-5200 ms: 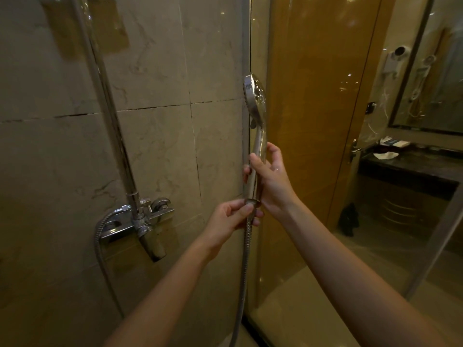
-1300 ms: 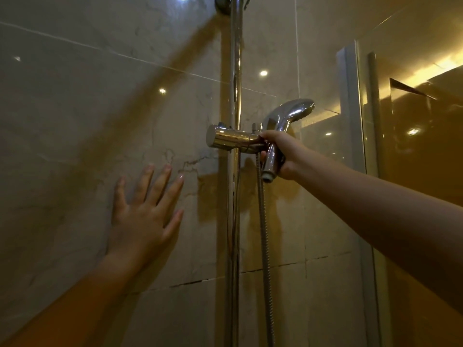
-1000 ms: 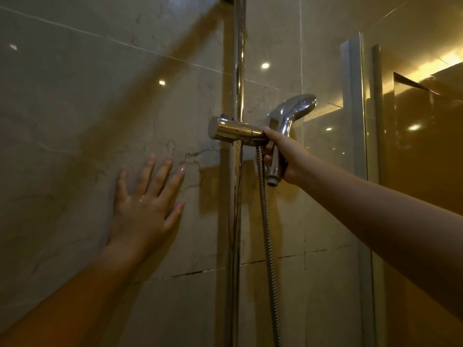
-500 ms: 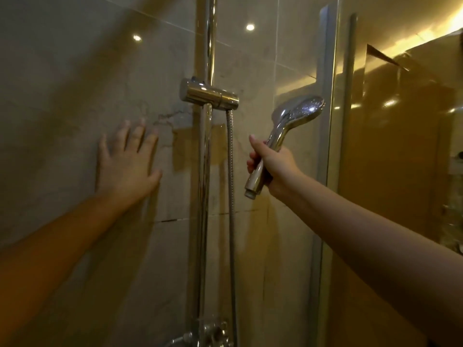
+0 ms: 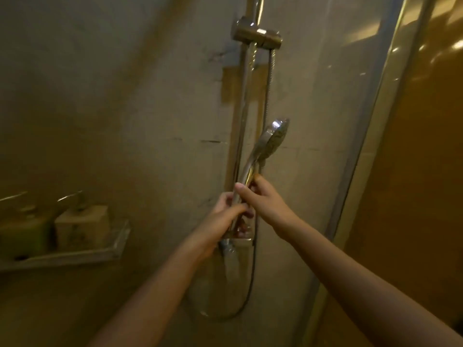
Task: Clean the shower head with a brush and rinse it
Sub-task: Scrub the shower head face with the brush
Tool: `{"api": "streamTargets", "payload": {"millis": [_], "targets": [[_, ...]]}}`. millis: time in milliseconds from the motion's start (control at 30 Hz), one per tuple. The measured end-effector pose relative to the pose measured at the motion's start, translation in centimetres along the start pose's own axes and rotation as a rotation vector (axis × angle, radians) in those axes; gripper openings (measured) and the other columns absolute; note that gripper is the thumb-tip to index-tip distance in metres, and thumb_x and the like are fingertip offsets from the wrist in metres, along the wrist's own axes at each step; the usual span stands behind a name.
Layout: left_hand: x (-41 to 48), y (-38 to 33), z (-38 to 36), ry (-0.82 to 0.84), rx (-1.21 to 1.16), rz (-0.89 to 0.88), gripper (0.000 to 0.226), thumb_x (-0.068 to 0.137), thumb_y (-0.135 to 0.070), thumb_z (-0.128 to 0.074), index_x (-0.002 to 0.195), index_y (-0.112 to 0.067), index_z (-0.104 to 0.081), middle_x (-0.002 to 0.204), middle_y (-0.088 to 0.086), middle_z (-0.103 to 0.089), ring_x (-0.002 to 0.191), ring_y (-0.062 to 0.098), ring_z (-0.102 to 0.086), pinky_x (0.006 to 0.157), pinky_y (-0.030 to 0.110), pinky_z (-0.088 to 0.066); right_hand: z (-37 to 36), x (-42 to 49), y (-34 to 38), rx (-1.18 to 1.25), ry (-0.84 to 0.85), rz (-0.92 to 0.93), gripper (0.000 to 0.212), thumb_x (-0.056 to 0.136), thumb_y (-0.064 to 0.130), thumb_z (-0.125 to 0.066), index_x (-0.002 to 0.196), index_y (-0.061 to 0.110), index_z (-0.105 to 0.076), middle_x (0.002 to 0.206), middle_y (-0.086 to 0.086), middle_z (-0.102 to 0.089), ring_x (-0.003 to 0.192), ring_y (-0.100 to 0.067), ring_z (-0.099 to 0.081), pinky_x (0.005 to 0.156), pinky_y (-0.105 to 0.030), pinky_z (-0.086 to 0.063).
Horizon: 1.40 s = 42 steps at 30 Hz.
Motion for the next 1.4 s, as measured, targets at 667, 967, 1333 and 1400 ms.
{"api": "streamTargets", "payload": {"millis": [667,967,1333,1400], "targets": [[-8.8,14.8,13.1,-0.058,-0.074,0.553,0.032,0.093,-0.048,-0.043,0.073,-0.023,-0.045,0.045,-0.012,-0.038,0.029,-0.003,-0.026,0.027,0.009,-0.016,-25.8,2.4,3.8,-0.909,0.489,0.417,0.017,0.089,0.031,-0.053,0.088,0.027,-0.069,0.096,-0.001,-0.070,0.089,-0.026,-0.066,0.067,-0.031,-0.046],[-7.3,19.6,16.1,0.144,0.002,0.660,0.031,0.094,-0.016,-0.029,0.065,-0.021,-0.039,0.040,-0.012,-0.038,0.029,-0.002,-0.028,0.033,0.011,-0.013,-37.5,6.3,-2.9,-1.110,0.570,0.410,0.023,0.095,0.016,-0.053,0.115,0.016,-0.063,0.110,-0.008,-0.068,0.098,-0.027,-0.065,0.076,-0.038,-0.051],[-6.2,21.9,17.5,0.232,-0.045,0.694,0.022,0.081,-0.006,-0.030,0.065,-0.021,-0.033,0.034,-0.012,-0.037,0.030,-0.001,-0.028,0.037,0.010,-0.014,-37.9,7.0,-4.4,-1.065,0.415,0.345,0.012,0.093,0.023,-0.056,0.098,0.019,-0.067,0.094,-0.005,-0.068,0.085,-0.026,-0.065,0.066,-0.034,-0.045],[-6.3,22.4,17.6,0.232,-0.038,0.711,0.034,0.087,0.003,-0.020,0.064,-0.019,-0.031,0.032,-0.012,-0.035,0.029,0.000,-0.028,0.038,0.010,-0.015,-37.8,6.9,-4.5,-1.057,0.386,0.350,0.015,0.094,0.021,-0.053,0.098,0.019,-0.068,0.095,-0.004,-0.069,0.085,-0.025,-0.065,0.061,-0.032,-0.042]]}}
Point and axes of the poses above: each hand's wrist, its own x-axis towards the middle knuckle, its own z-axis out of the back of the hand, y = z × x, the point moved 6 cm from there along x, towards the middle knuckle
